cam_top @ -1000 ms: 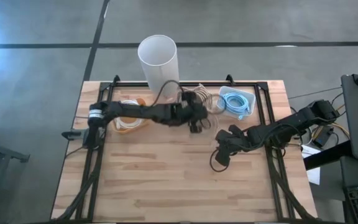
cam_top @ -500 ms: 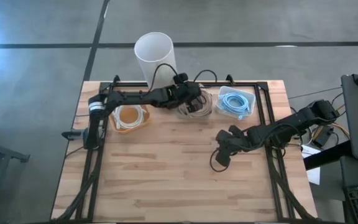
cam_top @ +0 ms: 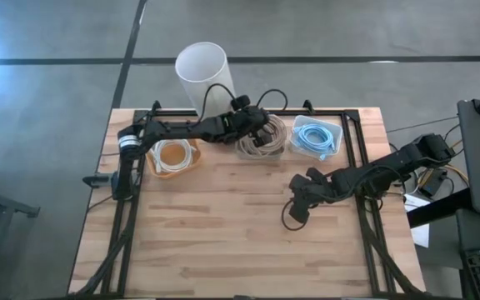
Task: Sort HDMI cables
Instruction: Put the brown HDMI cable into the gray bin
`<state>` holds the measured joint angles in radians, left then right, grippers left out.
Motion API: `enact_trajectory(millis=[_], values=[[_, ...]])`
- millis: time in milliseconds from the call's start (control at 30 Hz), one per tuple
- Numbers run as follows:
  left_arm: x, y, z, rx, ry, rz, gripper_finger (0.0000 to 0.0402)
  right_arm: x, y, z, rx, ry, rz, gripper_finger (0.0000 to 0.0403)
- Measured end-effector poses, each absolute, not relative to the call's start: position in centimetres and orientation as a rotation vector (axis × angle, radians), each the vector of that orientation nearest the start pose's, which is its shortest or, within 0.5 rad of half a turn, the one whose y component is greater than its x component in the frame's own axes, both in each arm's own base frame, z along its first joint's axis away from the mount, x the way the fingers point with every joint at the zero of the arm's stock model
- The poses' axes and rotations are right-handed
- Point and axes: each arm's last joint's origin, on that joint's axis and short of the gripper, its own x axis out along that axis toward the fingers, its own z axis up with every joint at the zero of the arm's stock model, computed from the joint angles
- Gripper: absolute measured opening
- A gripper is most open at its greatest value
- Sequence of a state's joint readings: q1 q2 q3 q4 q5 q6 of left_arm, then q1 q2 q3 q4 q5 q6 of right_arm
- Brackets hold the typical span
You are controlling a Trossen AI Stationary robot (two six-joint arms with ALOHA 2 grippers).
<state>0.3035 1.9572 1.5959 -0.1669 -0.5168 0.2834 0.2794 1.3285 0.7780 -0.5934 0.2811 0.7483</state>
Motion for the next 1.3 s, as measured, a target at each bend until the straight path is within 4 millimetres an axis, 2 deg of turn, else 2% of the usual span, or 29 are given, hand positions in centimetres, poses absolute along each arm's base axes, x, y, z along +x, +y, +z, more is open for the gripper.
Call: enact_trajectory(millis=[433,900,1300], values=[[42.0,14.7,23.9,0.332,0.575,0.778,0.002,23.0,5.7,19.6,0.352,1.02,-0.408,0.0123],[42.3,14.2,23.8,0.298,0.551,0.683,0.0038,23.0,5.7,19.6,0.352,1.02,-0.409,0.0123],[42.3,14.1,23.8,0.284,0.557,0.716,0.0085,23.0,5.7,19.6,0.354,1.015,-0.407,0.0123]])
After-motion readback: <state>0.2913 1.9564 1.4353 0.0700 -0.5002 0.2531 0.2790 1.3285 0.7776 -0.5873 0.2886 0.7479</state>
